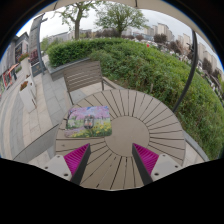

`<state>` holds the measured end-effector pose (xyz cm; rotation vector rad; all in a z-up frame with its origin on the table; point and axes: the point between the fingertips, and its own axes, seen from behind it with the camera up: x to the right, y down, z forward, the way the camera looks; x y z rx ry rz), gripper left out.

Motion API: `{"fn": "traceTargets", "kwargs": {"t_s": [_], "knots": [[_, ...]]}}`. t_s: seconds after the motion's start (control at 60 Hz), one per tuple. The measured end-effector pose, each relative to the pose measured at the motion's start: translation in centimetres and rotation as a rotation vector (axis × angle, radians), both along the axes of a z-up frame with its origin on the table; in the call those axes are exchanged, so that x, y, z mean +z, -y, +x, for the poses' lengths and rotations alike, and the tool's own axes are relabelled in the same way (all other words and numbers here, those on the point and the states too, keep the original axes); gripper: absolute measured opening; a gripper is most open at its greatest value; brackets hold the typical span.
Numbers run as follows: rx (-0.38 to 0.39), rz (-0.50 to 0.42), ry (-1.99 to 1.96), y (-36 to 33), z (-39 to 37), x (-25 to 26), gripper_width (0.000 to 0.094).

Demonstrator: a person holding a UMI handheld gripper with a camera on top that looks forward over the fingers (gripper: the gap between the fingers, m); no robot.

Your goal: Arrange mouse

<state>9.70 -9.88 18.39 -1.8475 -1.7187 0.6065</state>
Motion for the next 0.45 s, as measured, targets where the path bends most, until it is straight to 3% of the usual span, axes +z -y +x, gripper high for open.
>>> {"fn": "traceTargets", "kwargs": {"t_s": [0.2,0.45], "knots": [[-0.003,-0.034,0.051,-2.5,6.8,-0.3,0.0855],[0.028,-0.053,0.055,-4.9,8.9,-0.6,0.0857]]}}
